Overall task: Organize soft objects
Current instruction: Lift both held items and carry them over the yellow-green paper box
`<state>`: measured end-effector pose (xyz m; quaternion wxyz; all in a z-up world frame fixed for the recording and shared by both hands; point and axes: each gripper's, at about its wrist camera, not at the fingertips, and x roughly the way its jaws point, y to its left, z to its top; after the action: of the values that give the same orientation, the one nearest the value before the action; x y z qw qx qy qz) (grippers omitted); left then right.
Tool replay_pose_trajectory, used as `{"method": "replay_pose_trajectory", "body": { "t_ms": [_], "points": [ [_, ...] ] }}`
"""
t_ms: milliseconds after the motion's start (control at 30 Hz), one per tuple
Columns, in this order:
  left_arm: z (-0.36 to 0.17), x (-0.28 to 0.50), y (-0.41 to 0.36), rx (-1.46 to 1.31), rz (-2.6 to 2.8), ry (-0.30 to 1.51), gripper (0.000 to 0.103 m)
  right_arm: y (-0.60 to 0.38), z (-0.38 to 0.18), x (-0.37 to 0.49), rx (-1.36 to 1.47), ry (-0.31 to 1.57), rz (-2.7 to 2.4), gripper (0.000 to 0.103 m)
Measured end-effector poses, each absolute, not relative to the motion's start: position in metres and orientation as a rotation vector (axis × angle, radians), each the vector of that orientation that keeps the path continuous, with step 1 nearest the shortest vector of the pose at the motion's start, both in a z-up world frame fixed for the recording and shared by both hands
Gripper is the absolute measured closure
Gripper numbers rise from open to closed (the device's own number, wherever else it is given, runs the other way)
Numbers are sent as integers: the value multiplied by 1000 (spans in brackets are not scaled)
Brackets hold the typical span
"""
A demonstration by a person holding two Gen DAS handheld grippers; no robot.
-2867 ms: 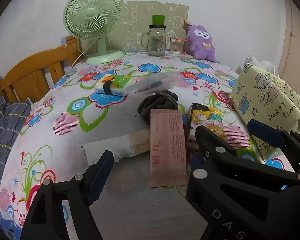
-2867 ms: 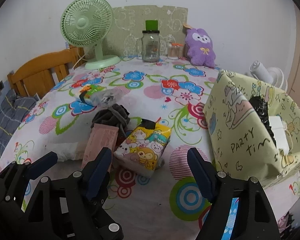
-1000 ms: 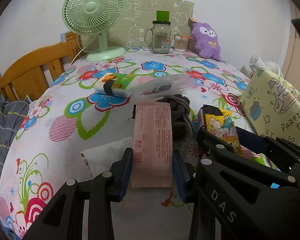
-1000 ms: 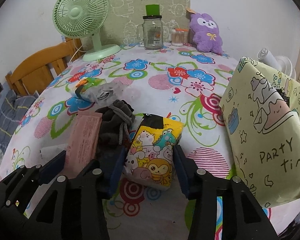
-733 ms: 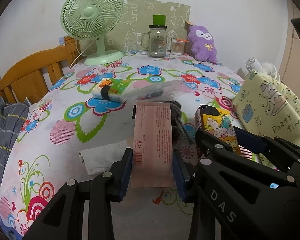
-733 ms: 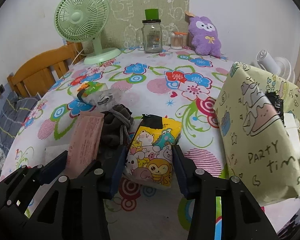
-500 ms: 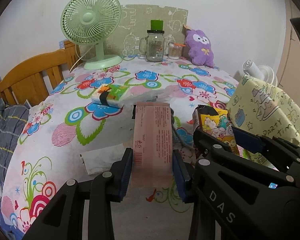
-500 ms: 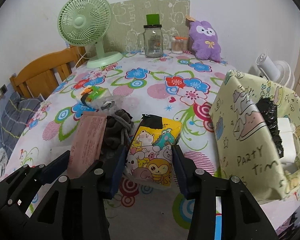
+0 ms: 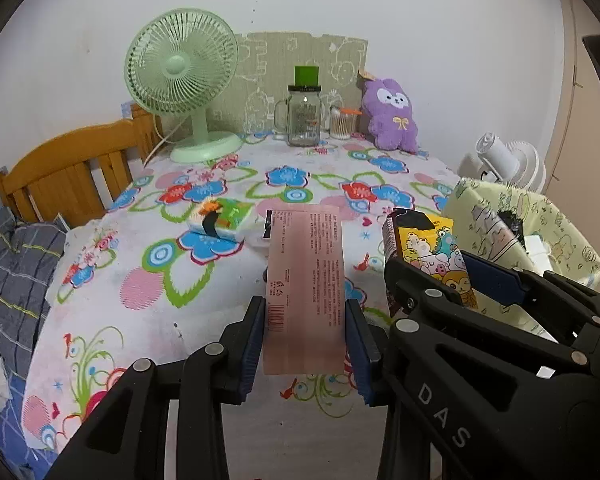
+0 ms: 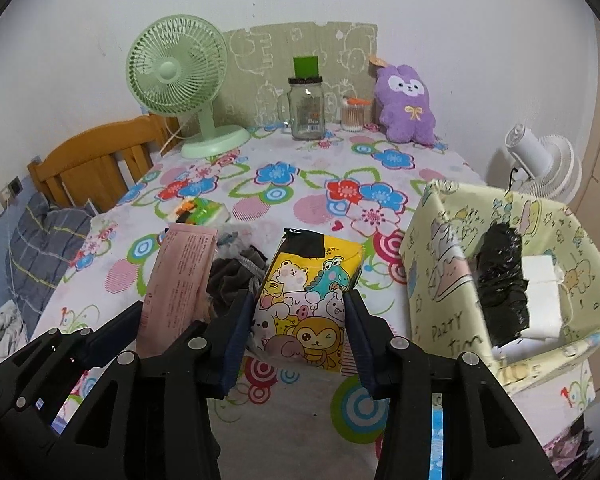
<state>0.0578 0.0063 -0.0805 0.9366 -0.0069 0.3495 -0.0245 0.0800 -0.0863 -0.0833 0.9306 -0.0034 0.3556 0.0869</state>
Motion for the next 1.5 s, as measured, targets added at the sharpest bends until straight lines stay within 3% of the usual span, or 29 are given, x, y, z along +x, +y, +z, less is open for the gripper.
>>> {"method": "replay_pose_trajectory", "body": {
  "t_ms": [900, 1500],
  "points": [
    [-7, 40, -12, -14, -35, 580, 64, -104, -2, 60, -10, 596, 223, 54],
    [8, 52, -52, -4, -74, 565, 63, -144, 18, 69, -1, 566, 188, 54]
  ]
}}
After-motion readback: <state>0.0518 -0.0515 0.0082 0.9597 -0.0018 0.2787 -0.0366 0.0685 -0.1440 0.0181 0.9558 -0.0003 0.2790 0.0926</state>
